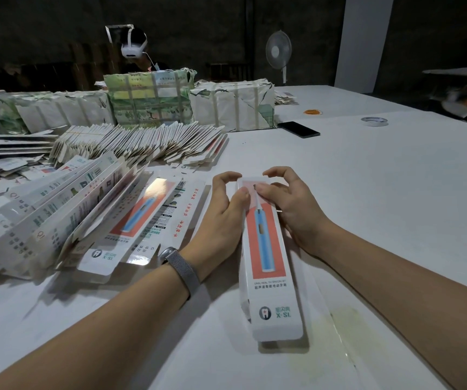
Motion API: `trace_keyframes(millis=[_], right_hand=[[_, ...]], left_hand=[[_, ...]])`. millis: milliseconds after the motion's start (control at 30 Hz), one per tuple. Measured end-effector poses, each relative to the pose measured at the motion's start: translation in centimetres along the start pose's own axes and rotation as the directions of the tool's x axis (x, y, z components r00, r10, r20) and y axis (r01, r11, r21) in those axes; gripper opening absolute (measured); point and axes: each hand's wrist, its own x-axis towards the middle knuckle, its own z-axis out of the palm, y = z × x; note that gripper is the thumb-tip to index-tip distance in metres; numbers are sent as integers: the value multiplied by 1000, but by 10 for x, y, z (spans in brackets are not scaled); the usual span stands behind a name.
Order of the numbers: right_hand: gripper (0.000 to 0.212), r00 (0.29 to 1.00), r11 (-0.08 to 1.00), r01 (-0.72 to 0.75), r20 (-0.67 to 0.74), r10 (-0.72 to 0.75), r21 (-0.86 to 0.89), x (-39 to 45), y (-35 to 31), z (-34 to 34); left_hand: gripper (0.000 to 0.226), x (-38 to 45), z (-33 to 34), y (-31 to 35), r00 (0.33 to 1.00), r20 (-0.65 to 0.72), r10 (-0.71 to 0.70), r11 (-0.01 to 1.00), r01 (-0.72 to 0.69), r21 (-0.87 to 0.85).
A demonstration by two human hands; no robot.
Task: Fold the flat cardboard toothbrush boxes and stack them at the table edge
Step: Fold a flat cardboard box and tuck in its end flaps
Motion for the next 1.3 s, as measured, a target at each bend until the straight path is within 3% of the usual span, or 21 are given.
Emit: trace_keyframes(millis=[567,633,700,800,933,1133,1300], right_hand=[[11,1000,997,-10,28,8,70,2,3,-6],[10,1000,1000,14,6,-14,10,2,4,-4],[11,997,984,53,-40,-61,-169,2,4,-2],[22,982,878,113,-82,-170,-466,1,-4,-4],[66,981,645,192,126,-147,-739,-11,-19,-6],[85,984,360,178,161,-77,-916,-29,-39,5],[74,995,376,81,54,-84,-923,-46,-50,-38]], left_hand=[[12,2,-2,-2,1000,16,-11,997,9,80],[11,3,-2,-3,1000,-6,-12,998,12,64],[12,4,-1,-5,999,-38,-9,999,11,50],[13,6,-2,-10,998,-68,14,999,-11,42],[17,10,-5,-17,991,-129,34,998,-40,-49],[20,10,-4,-16,987,-126,101,992,-109,-57],[20,3,-2,-8,993,-33,111,992,-113,-55]])
